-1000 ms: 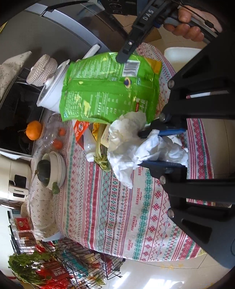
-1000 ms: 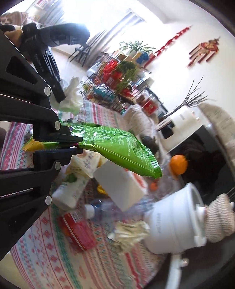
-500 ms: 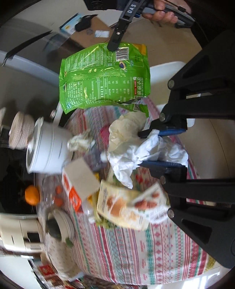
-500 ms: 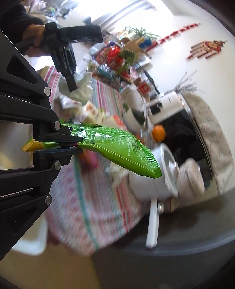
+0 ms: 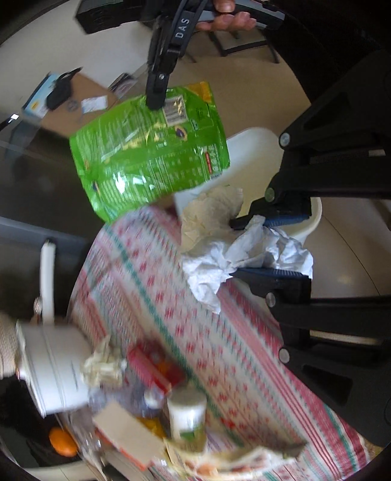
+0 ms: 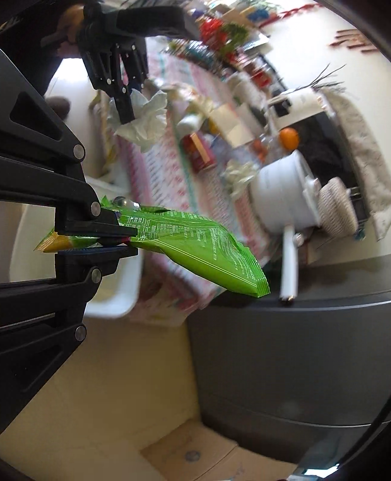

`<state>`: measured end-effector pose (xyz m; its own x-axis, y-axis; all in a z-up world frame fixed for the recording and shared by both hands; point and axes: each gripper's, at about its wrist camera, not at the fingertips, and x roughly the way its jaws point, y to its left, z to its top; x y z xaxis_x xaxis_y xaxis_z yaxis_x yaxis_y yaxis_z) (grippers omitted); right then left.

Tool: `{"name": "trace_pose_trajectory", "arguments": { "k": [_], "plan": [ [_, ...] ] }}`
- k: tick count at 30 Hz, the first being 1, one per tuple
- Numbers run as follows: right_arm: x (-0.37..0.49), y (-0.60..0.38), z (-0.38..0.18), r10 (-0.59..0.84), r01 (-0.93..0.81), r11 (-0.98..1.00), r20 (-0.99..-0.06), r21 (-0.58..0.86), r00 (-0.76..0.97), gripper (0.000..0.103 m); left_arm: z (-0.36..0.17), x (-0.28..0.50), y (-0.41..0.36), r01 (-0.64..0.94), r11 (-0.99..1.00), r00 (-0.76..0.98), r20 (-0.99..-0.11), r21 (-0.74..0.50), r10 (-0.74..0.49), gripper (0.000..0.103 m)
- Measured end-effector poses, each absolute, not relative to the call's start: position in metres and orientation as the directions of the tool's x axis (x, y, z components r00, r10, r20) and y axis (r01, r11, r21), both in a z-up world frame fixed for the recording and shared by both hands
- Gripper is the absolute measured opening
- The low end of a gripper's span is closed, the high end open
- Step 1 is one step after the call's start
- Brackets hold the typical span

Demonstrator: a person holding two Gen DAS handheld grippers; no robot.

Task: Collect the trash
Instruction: 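Carry the green bag over the white bin and open the right gripper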

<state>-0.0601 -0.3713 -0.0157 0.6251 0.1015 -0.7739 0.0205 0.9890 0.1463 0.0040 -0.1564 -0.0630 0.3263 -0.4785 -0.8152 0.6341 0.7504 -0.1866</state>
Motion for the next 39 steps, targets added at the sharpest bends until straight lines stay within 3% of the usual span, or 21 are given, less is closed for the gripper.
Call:
{"name": "trace_pose_trajectory", "arguments": {
  "k": [10, 16, 26, 29, 31, 32, 39],
  "plan": [
    [-0.054, -0.377, -0.056, 0.031, 0.041, 0.997, -0.860, 0.060, 0.509, 0.006, -0.107, -0.001, -0.205, 0.675, 0.720, 0.259, -0.860, -0.164, -0.439, 0.028],
    [-0.054, -0.380, -0.064, 0.022, 0.047, 0.998, -0.875, 0.051, 0.484, 0.006, -0.108, -0.002, -0.213, 0.689, 0.718, 0.300, -0.863, -0.098, -0.406, 0.053],
    [-0.050, -0.380, -0.074, 0.030, 0.054, 0.997, -0.894, 0.061, 0.447, 0.009, -0.100, 0.001, -0.201, 0.682, 0.730, 0.342, -0.862, -0.047, -0.375, 0.065],
    [-0.049, -0.380, -0.075, 0.047, 0.056, 0.995, -0.895, 0.080, 0.443, 0.020, -0.094, 0.004, -0.193, 0.665, 0.746, 0.365, -0.857, -0.034, -0.364, 0.072],
    [-0.049, -0.381, -0.074, 0.049, 0.066, 0.994, -0.894, 0.088, 0.446, 0.047, -0.091, 0.005, -0.188, 0.657, 0.753, 0.374, -0.856, -0.027, -0.357, 0.075],
    [-0.049, -0.381, -0.073, 0.047, 0.072, 0.993, -0.891, 0.089, 0.452, 0.051, -0.090, 0.005, -0.185, 0.652, 0.758, 0.380, -0.855, -0.023, -0.353, 0.075],
    [-0.044, -0.375, -0.061, 0.053, 0.082, 0.991, -0.876, 0.104, 0.479, 0.059, -0.079, 0.011, -0.160, 0.611, 0.791, 0.409, -0.851, -0.013, -0.330, 0.082]
  ]
}}
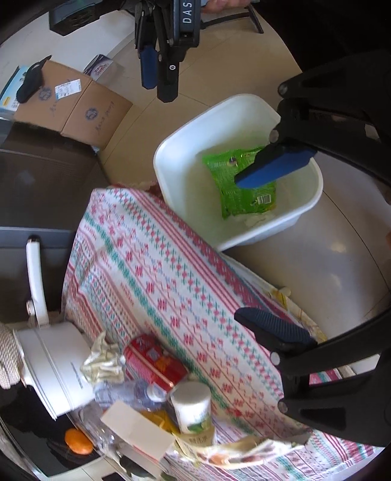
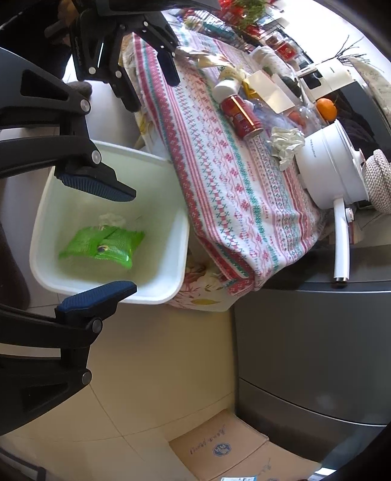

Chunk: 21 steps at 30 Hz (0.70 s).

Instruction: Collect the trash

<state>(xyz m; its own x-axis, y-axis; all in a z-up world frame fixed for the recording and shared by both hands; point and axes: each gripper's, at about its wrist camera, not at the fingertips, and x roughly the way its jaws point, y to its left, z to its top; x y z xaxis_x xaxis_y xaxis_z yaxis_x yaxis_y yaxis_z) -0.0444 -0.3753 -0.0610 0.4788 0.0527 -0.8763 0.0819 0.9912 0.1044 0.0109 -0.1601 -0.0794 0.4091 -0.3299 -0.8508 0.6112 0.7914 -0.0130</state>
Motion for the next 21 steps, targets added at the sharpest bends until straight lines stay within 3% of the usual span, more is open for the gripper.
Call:
{"name": "trace_pose_trajectory", "arguments": {
  "k": [13, 21],
  "plan": [
    [-0.013, -0.330, -0.045, 0.109, -0.001, 0.992, -0.853, 0.127, 0.511, 0.072, -0.058, 0.033, -0.086, 0.468, 0.883, 0.483, -0.839, 0.006, -0.251, 0.083],
    [0.006, -0.297, -0.044, 0.143, -0.046, 0.989, -0.853, 0.139, 0.502, 0.073, -0.052, 0.055, -0.019, 0.333, 0.942, 0.536, -0.830, 0.038, -0.155, 0.083]
  ]
}}
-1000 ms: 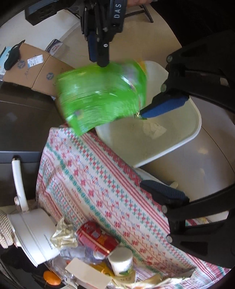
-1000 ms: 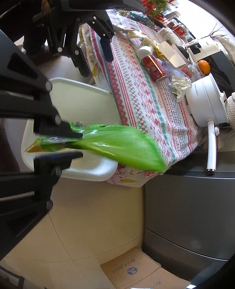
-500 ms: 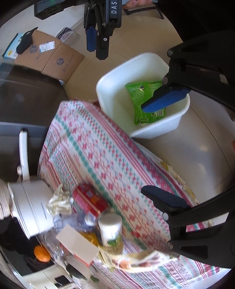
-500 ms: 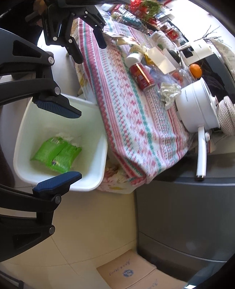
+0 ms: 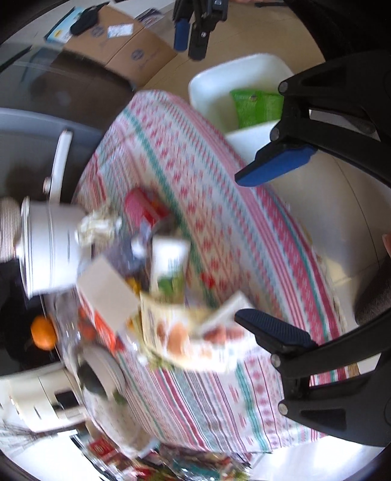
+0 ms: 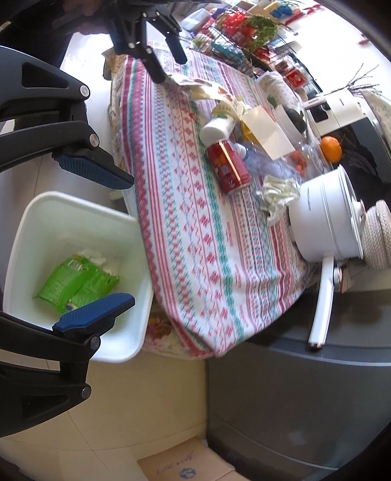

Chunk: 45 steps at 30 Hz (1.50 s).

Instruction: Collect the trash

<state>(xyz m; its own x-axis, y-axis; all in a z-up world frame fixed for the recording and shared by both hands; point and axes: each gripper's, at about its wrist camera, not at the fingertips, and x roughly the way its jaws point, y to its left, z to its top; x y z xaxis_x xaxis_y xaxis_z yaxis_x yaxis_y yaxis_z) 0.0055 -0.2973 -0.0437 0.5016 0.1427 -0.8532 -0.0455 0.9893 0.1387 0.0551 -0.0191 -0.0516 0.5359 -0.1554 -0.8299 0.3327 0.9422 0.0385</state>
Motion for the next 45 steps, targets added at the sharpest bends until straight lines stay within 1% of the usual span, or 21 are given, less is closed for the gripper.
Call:
{"name": "trace_pose_trajectory", "arguments": {
  "k": [3, 7, 13, 17, 18, 19, 20, 22, 23, 24, 29, 30, 33, 39, 42, 45],
  "plan": [
    [0.014, -0.285, -0.044, 0.155, -0.057, 0.988, -0.852, 0.147, 0.500, 0.074, -0.057, 0.064, 0.006, 0.279, 0.959, 0.536, -0.837, 0.048, -0.114, 0.083],
    [0.024, -0.272, -0.043, 0.179, -0.064, 0.983, -0.849, 0.169, 0.498, 0.077, -0.071, 0.073, 0.026, 0.252, 0.966, 0.523, -0.849, 0.064, -0.080, 0.083],
    [0.040, -0.248, -0.048, 0.198, -0.089, 0.980, -0.856, 0.177, 0.478, 0.078, -0.098, 0.083, 0.032, 0.298, 0.945, 0.515, -0.856, 0.133, -0.041, 0.083],
    [0.047, -0.236, -0.054, 0.199, -0.095, 0.980, -0.865, 0.175, 0.460, 0.078, -0.114, 0.092, 0.031, 0.295, 0.941, 0.494, -0.870, 0.166, -0.002, 0.082],
    [0.048, -0.233, -0.056, 0.200, -0.095, 0.980, -0.867, 0.176, 0.456, 0.078, -0.117, 0.094, 0.031, 0.289, 0.942, 0.490, -0.872, 0.169, 0.006, 0.076],
    [0.050, -0.233, -0.057, 0.201, -0.096, 0.980, -0.869, 0.177, 0.453, 0.078, -0.119, 0.095, 0.031, 0.285, 0.944, 0.484, -0.875, 0.169, 0.011, 0.065],
    [0.051, -0.231, -0.058, 0.202, -0.095, 0.979, -0.870, 0.178, 0.451, 0.078, -0.120, 0.097, 0.031, 0.279, 0.945, 0.475, -0.880, 0.172, 0.020, 0.060],
    [0.054, -0.229, -0.060, 0.203, -0.092, 0.979, -0.871, 0.180, 0.447, 0.078, -0.119, 0.099, 0.032, 0.269, 0.944, 0.465, -0.884, 0.189, 0.045, 0.046],
    [0.055, -0.228, -0.060, 0.203, -0.091, 0.979, -0.872, 0.181, 0.446, 0.078, -0.116, 0.099, 0.033, 0.265, 0.944, 0.468, -0.882, 0.194, 0.050, 0.041],
    [0.056, -0.228, -0.061, 0.202, -0.091, 0.979, -0.873, 0.181, 0.444, 0.078, -0.115, 0.098, 0.033, 0.263, 0.945, 0.470, -0.882, 0.192, 0.049, 0.031],
    [0.062, -0.222, -0.062, 0.200, -0.096, 0.980, -0.876, 0.175, 0.439, 0.078, -0.099, 0.095, 0.044, 0.238, 0.959, 0.479, -0.878, 0.153, 0.022, 0.024],
    [0.064, -0.221, -0.062, 0.200, -0.097, 0.980, -0.876, 0.176, 0.439, 0.078, -0.097, 0.093, 0.044, 0.234, 0.961, 0.481, -0.877, 0.150, 0.019, 0.019],
    [0.068, -0.220, -0.062, 0.198, -0.094, 0.980, -0.875, 0.175, 0.443, 0.078, -0.083, 0.090, 0.049, 0.217, 0.968, 0.494, -0.870, 0.123, 0.000, 0.018],
    [0.088, -0.211, -0.061, 0.203, -0.085, 0.979, -0.871, 0.185, 0.447, 0.079, -0.053, 0.075, 0.058, 0.201, 0.979, 0.532, -0.843, 0.036, -0.078, 0.018],
    [0.105, -0.207, -0.064, 0.241, -0.049, 0.968, -0.868, 0.244, 0.435, 0.080, -0.044, 0.072, 0.055, 0.211, 0.977, 0.547, -0.830, 0.010, -0.110, 0.018],
    [0.123, -0.203, -0.072, 0.272, 0.027, 0.950, -0.865, 0.312, 0.420, 0.080, -0.042, 0.076, 0.052, 0.224, 0.975, 0.548, -0.826, -0.007, -0.131, 0.017]
  ]
}}
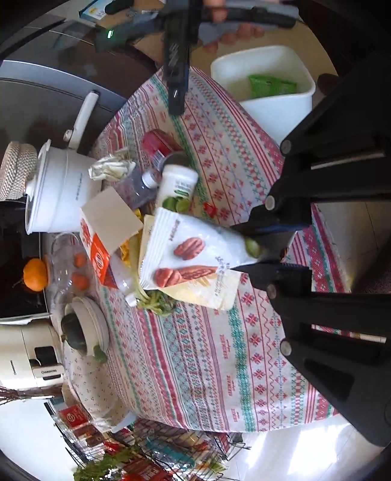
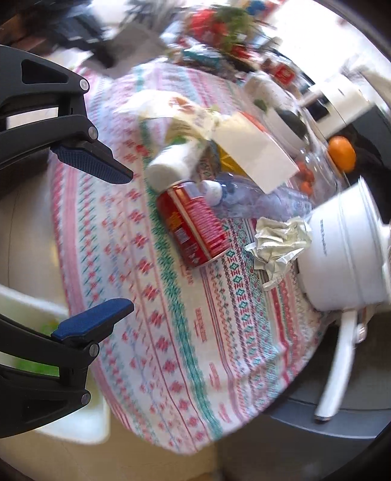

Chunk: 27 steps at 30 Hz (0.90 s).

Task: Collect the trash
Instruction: 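Grasp the red can with the right gripper and lift it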

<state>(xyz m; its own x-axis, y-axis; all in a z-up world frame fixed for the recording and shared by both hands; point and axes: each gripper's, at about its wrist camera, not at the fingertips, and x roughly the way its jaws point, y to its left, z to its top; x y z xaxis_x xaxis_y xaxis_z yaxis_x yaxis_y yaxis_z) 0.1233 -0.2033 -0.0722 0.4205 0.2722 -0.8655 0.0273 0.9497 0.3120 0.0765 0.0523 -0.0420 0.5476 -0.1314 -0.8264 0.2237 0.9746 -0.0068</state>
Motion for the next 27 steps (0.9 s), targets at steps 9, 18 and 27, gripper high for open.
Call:
{"name": "trace_pose_trajectory", "arguments": {
  "k": [9, 18, 27],
  "plan": [
    [0.183, -0.188, -0.107, 0.330, 0.248, 0.860, -0.857, 0.446, 0.395, 0.080, -0.038, 0.087, 0.062, 0.180, 0.980, 0.535, -0.827, -0.087, -0.171, 0.017],
    [0.201, -0.185, -0.129, 0.406, 0.292, 0.801, -0.833, 0.523, 0.377, 0.065, -0.041, 0.091, 0.066, 0.161, 0.980, 0.512, -0.838, -0.121, -0.188, 0.017],
    [0.183, -0.203, -0.113, 0.313, 0.188, 0.902, -0.888, 0.389, 0.338, 0.063, -0.043, 0.086, 0.051, 0.197, 0.974, 0.505, -0.840, -0.109, -0.196, 0.017]
  ]
}}
